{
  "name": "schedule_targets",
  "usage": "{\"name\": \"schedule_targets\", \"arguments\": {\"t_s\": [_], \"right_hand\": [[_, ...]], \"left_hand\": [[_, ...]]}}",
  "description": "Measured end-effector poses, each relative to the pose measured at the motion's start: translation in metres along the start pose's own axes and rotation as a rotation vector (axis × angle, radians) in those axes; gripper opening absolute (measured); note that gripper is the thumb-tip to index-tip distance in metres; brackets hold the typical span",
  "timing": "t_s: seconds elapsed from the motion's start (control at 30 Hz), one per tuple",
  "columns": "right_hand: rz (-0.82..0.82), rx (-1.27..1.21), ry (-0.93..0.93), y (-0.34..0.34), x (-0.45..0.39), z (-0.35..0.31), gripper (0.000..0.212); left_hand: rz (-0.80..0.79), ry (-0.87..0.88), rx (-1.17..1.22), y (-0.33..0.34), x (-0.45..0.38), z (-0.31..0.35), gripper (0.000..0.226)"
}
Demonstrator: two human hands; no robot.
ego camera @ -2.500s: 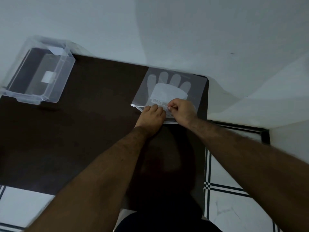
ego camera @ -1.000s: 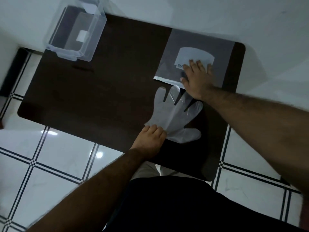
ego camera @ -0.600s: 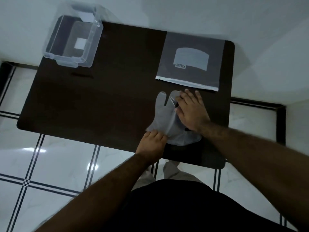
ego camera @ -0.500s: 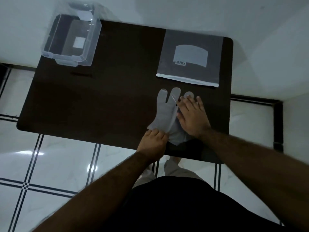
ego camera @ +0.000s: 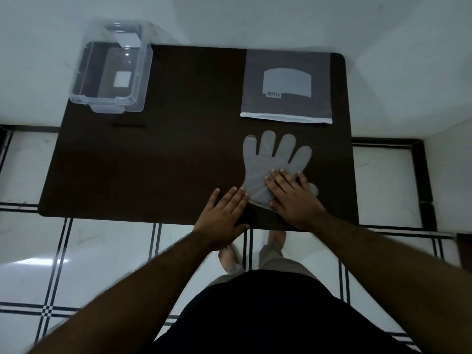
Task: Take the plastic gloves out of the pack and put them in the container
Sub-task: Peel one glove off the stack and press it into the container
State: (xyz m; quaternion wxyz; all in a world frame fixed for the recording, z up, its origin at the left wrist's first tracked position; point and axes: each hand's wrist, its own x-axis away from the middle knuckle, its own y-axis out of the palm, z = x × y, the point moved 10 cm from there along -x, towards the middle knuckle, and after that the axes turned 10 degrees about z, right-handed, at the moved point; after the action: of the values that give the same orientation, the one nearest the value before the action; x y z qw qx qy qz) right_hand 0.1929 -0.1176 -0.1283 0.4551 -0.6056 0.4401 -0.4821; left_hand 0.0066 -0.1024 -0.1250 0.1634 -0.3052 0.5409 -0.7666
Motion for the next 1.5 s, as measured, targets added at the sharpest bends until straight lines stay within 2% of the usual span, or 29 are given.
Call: {"name": "schedule_targets", "arguments": {"t_s": [0.37,0.5,0.57,0.63,0.8,0.93,1.17,1.5], "right_hand": [[-0.022,0.051,-0.123,-0.01,0.004,0.001,0.073],[0.119,-0.033,-0.129,-0.027,0.005,-0.017,0.063],[0.205,-0.095,-0.139,-0.035,0.003,-0.034,0.054],[0.25,-0.185,-0.074,-0.04,-0.003,-0.045,0.044],[0.272,-0.292,0.139,-0.041,-0.015,-0.056,0.025],[0.248,-0.253,0.197,-0.038,-0.02,-0.064,0.021],[0.231,-0.221,0.234,-0.035,-0.019,-0.061,0.014],[0.282,-0.373,0.286,-0.041,-0.022,-0.045,0.005]], "left_hand": [[-0.021,-0.045,0.031,0.0,0.022,0.01,0.08],[0.006,-0.051,0.093,-0.006,0.02,0.007,0.075],[0.077,-0.085,0.142,-0.013,0.02,0.003,0.07],[0.189,-0.169,0.234,-0.023,0.021,-0.005,0.061],[0.436,-0.365,0.466,-0.043,0.034,-0.025,0.039],[0.504,-0.461,0.52,-0.051,0.042,-0.032,0.032],[0.537,-0.587,0.652,-0.05,0.05,-0.041,0.031],[0.468,-0.737,0.87,-0.035,0.029,-0.055,0.021]]}}
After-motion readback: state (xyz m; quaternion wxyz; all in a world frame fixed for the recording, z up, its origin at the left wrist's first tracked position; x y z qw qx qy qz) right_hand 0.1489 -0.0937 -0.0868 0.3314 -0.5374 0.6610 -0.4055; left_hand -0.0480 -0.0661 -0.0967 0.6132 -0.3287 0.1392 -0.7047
